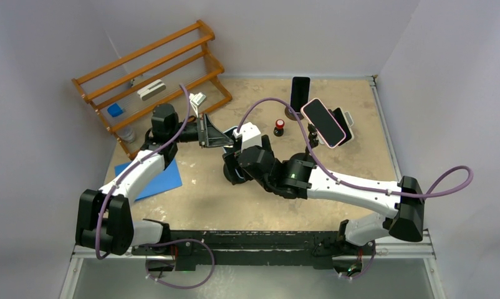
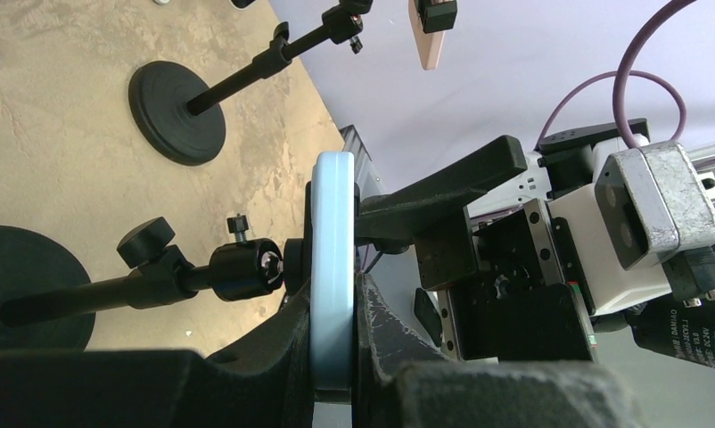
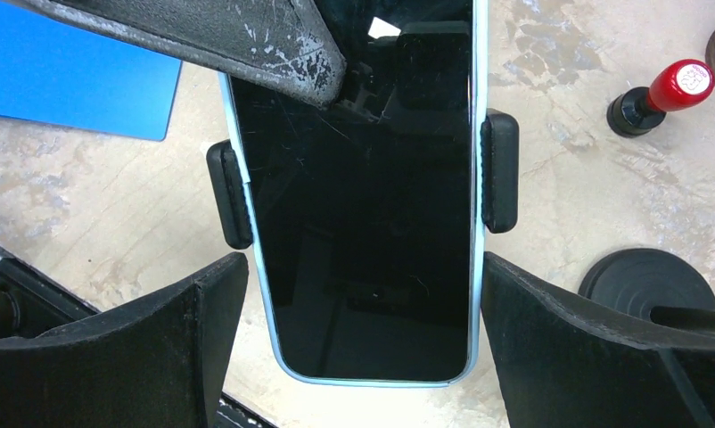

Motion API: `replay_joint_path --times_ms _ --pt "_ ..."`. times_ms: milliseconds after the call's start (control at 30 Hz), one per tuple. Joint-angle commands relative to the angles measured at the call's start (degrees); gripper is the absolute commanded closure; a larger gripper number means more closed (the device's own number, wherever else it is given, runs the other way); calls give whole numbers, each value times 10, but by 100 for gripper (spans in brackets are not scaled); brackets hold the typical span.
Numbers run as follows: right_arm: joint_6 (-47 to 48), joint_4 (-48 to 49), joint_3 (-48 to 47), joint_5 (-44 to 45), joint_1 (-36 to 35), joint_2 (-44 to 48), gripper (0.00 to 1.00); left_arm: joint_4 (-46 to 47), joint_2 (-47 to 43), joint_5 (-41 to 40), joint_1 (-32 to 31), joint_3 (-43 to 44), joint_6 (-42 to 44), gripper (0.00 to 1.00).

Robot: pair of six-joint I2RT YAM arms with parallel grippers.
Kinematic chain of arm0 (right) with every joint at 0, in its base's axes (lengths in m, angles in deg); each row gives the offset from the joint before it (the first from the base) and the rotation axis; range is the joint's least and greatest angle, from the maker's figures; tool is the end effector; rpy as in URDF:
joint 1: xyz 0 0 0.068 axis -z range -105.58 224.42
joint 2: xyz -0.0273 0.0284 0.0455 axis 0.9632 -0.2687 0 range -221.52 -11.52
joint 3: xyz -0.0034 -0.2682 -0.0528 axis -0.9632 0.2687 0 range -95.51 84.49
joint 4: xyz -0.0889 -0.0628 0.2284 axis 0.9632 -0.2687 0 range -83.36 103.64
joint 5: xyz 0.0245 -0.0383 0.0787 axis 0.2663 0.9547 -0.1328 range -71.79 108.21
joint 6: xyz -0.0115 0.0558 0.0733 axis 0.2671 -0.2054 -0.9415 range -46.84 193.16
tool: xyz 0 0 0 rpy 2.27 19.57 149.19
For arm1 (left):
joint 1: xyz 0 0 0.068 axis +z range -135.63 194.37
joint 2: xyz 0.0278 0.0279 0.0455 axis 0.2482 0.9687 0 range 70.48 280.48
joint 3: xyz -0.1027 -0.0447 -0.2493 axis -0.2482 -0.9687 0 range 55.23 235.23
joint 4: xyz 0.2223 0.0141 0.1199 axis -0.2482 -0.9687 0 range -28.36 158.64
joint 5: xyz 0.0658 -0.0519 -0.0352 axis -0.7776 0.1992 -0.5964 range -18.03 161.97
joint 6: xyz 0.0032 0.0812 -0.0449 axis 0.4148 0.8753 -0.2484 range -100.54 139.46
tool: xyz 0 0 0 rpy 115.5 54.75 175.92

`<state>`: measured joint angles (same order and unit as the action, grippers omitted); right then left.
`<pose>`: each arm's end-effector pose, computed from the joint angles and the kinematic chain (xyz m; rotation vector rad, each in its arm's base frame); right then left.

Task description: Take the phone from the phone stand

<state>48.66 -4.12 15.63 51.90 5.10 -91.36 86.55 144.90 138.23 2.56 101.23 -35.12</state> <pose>0.1643 0.3038 0.3189 -0.4263 1.9644 0.4462 0.2690 -0.1344 0.2892 0.2508 2.0126 -1.7854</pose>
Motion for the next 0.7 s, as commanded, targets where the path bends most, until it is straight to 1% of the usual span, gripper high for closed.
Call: replay_joint_path --times_ms 0,200,367,667 --pt "-6 7 -19 4 0 5 1 14 -19 -8 -3 29 37 100" --pt "34 16 -10 -7 0 17 1 8 -15 -5 -3 34 40 100" --pt "63 -3 -12 -4 0 18 1 -2 -11 -5 -3 40 41 100" --pt "73 13 -2 5 1 18 1 -26 -7 -8 -4 51 42 100"
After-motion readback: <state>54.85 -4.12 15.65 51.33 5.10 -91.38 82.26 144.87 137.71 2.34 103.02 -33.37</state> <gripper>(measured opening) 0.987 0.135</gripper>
